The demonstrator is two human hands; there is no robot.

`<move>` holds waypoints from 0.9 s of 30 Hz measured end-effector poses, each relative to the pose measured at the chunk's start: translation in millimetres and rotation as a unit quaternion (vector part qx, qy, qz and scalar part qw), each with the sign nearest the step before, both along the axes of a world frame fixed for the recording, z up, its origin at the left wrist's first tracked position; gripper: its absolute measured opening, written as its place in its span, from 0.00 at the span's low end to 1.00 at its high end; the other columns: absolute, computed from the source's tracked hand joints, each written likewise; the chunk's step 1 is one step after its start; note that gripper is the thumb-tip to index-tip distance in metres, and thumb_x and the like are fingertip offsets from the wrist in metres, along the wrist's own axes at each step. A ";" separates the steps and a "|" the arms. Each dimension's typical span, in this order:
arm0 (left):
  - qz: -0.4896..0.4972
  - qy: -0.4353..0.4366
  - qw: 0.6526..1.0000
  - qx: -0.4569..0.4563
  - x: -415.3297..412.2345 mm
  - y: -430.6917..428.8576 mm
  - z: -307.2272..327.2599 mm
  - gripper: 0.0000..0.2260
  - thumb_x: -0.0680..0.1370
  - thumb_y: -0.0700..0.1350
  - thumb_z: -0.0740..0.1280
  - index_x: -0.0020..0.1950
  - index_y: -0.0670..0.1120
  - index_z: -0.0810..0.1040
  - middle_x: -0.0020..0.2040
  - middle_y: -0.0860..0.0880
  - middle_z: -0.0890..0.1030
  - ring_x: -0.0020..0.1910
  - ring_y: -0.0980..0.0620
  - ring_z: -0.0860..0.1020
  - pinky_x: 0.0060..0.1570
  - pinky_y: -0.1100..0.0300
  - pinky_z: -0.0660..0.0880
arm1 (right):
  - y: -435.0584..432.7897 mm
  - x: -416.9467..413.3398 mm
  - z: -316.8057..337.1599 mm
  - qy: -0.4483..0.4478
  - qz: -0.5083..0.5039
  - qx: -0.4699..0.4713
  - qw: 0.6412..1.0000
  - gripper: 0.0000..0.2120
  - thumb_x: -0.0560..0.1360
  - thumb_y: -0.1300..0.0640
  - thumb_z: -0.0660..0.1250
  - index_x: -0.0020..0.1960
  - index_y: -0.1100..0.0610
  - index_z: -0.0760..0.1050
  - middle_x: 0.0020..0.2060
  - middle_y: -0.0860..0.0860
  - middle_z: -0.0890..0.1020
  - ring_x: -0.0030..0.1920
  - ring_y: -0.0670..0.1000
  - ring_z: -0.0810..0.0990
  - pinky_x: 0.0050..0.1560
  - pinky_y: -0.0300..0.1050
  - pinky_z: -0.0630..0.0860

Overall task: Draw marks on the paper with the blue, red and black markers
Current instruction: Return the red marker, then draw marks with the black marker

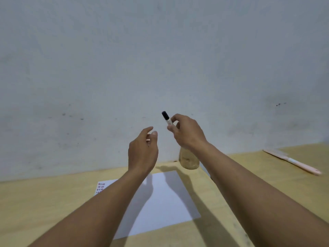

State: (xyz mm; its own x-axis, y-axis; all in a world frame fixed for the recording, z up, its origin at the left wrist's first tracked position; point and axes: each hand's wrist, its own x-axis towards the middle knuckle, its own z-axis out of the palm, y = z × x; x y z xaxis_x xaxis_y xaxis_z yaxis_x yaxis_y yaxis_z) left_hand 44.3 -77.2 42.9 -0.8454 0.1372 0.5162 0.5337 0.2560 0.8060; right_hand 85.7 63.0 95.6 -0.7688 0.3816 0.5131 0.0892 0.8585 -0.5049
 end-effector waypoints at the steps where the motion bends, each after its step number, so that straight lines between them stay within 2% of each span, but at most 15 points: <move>1: -0.007 0.002 1.000 0.010 4.1 -8.8 5.7 0.16 0.82 0.55 0.61 0.68 0.53 0.78 0.52 0.53 0.83 0.46 0.60 0.79 0.50 0.62 0.70 | -8.6 2.0 -3.1 -0.016 0.003 0.014 1.000 0.05 0.81 0.49 0.65 0.54 0.48 0.78 0.37 0.46 0.78 0.39 0.53 0.79 0.37 0.48 0.72; 3: -0.022 0.001 0.999 0.026 9.0 -26.2 14.4 0.16 0.81 0.58 0.63 0.66 0.55 0.79 0.49 0.58 0.82 0.45 0.66 0.79 0.47 0.66 0.71 | -27.2 5.7 -9.7 -0.038 0.010 0.041 0.998 0.04 0.80 0.49 0.65 0.53 0.47 0.77 0.39 0.47 0.81 0.42 0.55 0.81 0.38 0.48 0.72; 5: -0.027 -0.003 0.999 0.030 10.5 -42.3 20.6 0.14 0.79 0.57 0.67 0.62 0.55 0.81 0.46 0.60 0.83 0.44 0.67 0.80 0.46 0.70 0.73 | -45.5 8.5 -15.7 -0.047 0.021 0.058 0.997 0.05 0.80 0.48 0.66 0.54 0.46 0.78 0.44 0.48 0.84 0.46 0.56 0.82 0.39 0.47 0.72; 8: -0.028 -0.004 0.999 0.018 6.0 -62.1 24.2 0.07 0.79 0.50 0.69 0.52 0.51 0.86 0.42 0.58 0.86 0.42 0.60 0.84 0.51 0.58 0.80 | -68.3 11.2 -21.5 -0.044 0.040 0.075 0.995 0.06 0.80 0.49 0.66 0.55 0.47 0.78 0.45 0.49 0.84 0.48 0.55 0.82 0.37 0.46 0.68; 10: -0.032 -0.022 0.999 0.030 4.4 -74.2 24.5 0.05 0.78 0.45 0.69 0.45 0.51 0.85 0.38 0.55 0.86 0.39 0.57 0.85 0.51 0.51 0.82 | -80.2 11.4 -24.2 -0.029 0.041 0.074 0.996 0.06 0.80 0.50 0.67 0.55 0.48 0.77 0.43 0.48 0.84 0.46 0.55 0.81 0.36 0.46 0.67; 12: -0.021 -0.052 0.996 0.063 3.0 -83.5 24.7 0.07 0.77 0.43 0.69 0.41 0.51 0.85 0.35 0.52 0.86 0.39 0.53 0.86 0.51 0.49 0.83 | -91.1 11.2 -27.6 0.001 0.030 0.012 0.999 0.06 0.79 0.49 0.68 0.52 0.50 0.74 0.40 0.48 0.83 0.42 0.55 0.81 0.35 0.47 0.67; 15: -0.013 -0.108 0.984 0.144 3.9 -95.7 26.2 0.06 0.78 0.42 0.70 0.41 0.47 0.84 0.35 0.48 0.87 0.41 0.48 0.86 0.52 0.49 0.83 | -111.6 14.1 -28.0 0.016 0.045 -0.185 0.982 0.16 0.76 0.45 0.70 0.40 0.56 0.74 0.33 0.49 0.80 0.33 0.53 0.76 0.33 0.45 0.69; 16: -0.016 -0.122 0.979 0.163 4.7 -98.7 26.4 0.06 0.78 0.41 0.70 0.41 0.46 0.84 0.37 0.46 0.87 0.42 0.48 0.87 0.52 0.50 0.84 | -118.3 16.1 -27.1 0.008 0.060 -0.264 0.963 0.18 0.76 0.44 0.70 0.39 0.58 0.77 0.33 0.51 0.79 0.31 0.52 0.75 0.33 0.44 0.70; 18: -0.032 -0.140 0.973 0.178 6.6 -104.0 24.8 0.06 0.78 0.41 0.70 0.42 0.45 0.84 0.40 0.46 0.87 0.43 0.49 0.87 0.51 0.50 0.84 | -129.9 20.2 -24.3 -0.012 0.079 -0.425 0.902 0.20 0.77 0.43 0.70 0.45 0.61 0.83 0.34 0.52 0.78 0.31 0.50 0.72 0.30 0.42 0.69; 20: -0.052 -0.148 0.971 0.179 7.4 -108.1 22.5 0.05 0.78 0.41 0.70 0.44 0.43 0.84 0.41 0.45 0.87 0.44 0.49 0.87 0.51 0.50 0.84 | -137.6 18.9 -24.2 -0.003 0.101 -0.566 0.818 0.17 0.77 0.44 0.72 0.50 0.60 0.83 0.33 0.49 0.75 0.30 0.47 0.70 0.26 0.39 0.69; 22: -0.064 -0.146 0.973 0.167 7.5 -112.6 20.1 0.05 0.78 0.41 0.70 0.44 0.43 0.85 0.41 0.45 0.87 0.44 0.49 0.87 0.51 0.50 0.84 | -143.4 14.1 -26.9 0.018 0.128 -0.655 0.745 0.13 0.77 0.48 0.73 0.48 0.59 0.82 0.32 0.49 0.74 0.28 0.46 0.69 0.24 0.36 0.68; 24: -0.065 -0.140 0.977 0.148 6.3 -117.2 17.7 0.07 0.78 0.41 0.70 0.42 0.44 0.86 0.40 0.45 0.87 0.44 0.47 0.87 0.51 0.50 0.84 | -149.4 10.2 -30.3 0.035 0.139 -0.686 0.714 0.10 0.78 0.53 0.73 0.43 0.59 0.80 0.31 0.49 0.74 0.27 0.46 0.69 0.24 0.35 0.69; 27: -0.056 -0.144 0.979 0.132 2.7 -124.0 14.7 0.08 0.78 0.41 0.71 0.39 0.47 0.86 0.39 0.43 0.87 0.45 0.44 0.87 0.51 0.50 0.84 | -156.5 6.8 -32.9 0.055 0.155 -0.694 0.701 0.09 0.79 0.58 0.71 0.41 0.60 0.78 0.31 0.50 0.76 0.27 0.46 0.73 0.26 0.34 0.74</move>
